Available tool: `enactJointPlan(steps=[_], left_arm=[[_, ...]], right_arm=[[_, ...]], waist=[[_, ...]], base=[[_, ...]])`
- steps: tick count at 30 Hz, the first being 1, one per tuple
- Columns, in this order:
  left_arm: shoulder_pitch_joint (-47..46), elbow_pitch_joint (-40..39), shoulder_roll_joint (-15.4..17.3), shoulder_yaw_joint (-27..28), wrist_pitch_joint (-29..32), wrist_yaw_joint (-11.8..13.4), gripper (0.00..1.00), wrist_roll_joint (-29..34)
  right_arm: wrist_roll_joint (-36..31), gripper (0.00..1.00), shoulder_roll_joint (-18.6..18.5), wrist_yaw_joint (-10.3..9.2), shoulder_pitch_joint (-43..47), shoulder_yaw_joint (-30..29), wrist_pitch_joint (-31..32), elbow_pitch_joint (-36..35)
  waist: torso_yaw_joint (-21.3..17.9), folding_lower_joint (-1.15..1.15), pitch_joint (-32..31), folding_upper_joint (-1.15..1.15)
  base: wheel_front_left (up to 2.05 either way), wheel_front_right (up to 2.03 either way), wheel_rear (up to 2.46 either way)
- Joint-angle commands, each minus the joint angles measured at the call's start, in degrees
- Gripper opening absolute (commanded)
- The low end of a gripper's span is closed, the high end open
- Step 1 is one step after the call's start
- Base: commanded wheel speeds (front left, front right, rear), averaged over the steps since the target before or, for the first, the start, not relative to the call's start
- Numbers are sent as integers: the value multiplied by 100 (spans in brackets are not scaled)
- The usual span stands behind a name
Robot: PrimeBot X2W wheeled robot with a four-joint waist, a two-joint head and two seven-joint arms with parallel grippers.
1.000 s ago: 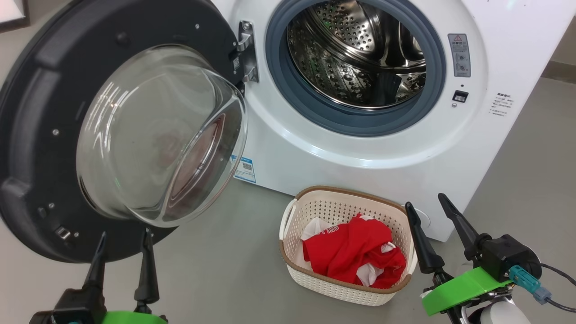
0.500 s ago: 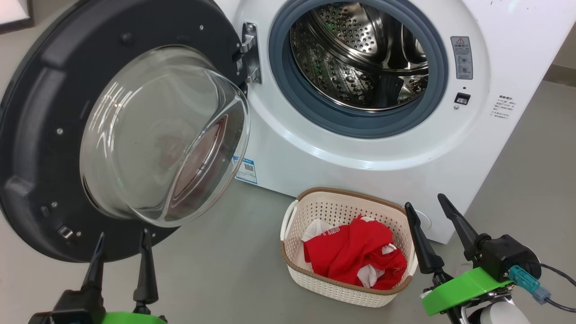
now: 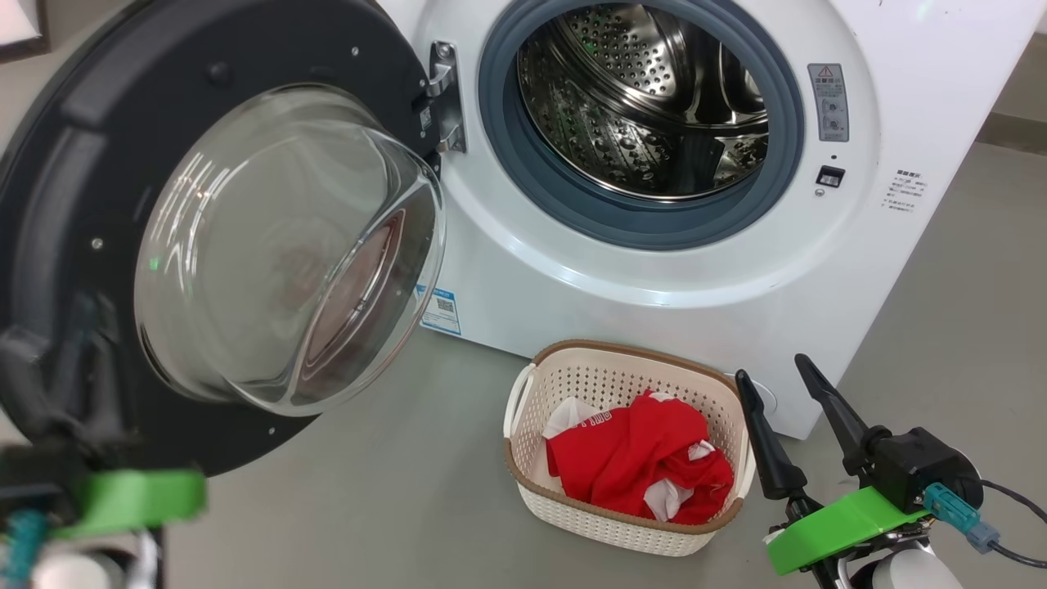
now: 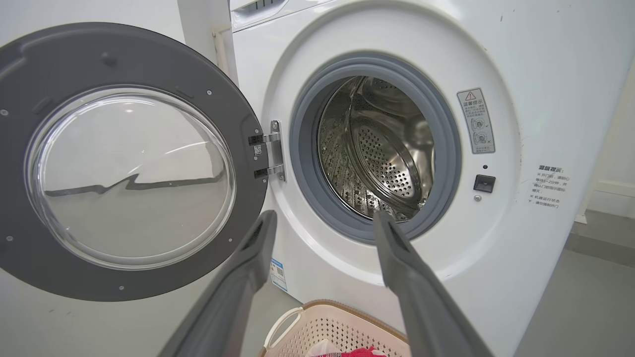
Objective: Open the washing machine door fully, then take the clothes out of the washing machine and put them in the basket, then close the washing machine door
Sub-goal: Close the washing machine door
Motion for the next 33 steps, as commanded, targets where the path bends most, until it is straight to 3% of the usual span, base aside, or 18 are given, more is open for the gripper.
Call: enactJointPlan(steps=[1, 6, 11, 18, 27, 33], left_arm=[[-464, -164, 281, 318, -44, 92, 0, 47], [-1283, 160, 539, 733, -44, 254, 0, -198], [-2046, 1042, 540, 1458, -42, 293, 0, -1131], [-2741, 2264, 774, 2162, 66, 406, 0, -1848], [-3489, 3697, 971, 2716, 1345, 242, 0, -2914], [-3462, 3696, 865, 2833, 2395, 195, 0, -3387]], right_arm=[[-54, 100, -26, 36, -176, 153, -37, -135], [-60, 100, -66, 36, -211, 223, -37, -122], [-54, 100, -125, 36, -250, 251, -37, -92], [-61, 100, -198, 36, -252, 260, -37, -71], [-39, 100, -229, 36, -241, 329, -37, -24], [-33, 100, -218, 36, -224, 301, -37, -28]], waist=[[-22, 0, 20, 0], [-128, 0, 94, 0], [-245, 0, 149, 0], [-322, 0, 170, 0], [-372, 0, 188, 0], [-360, 0, 196, 0]], base=[[0, 0, 0], [0, 0, 0], [0, 0, 0], [0, 0, 0], [0, 0, 0], [0, 0, 0]])
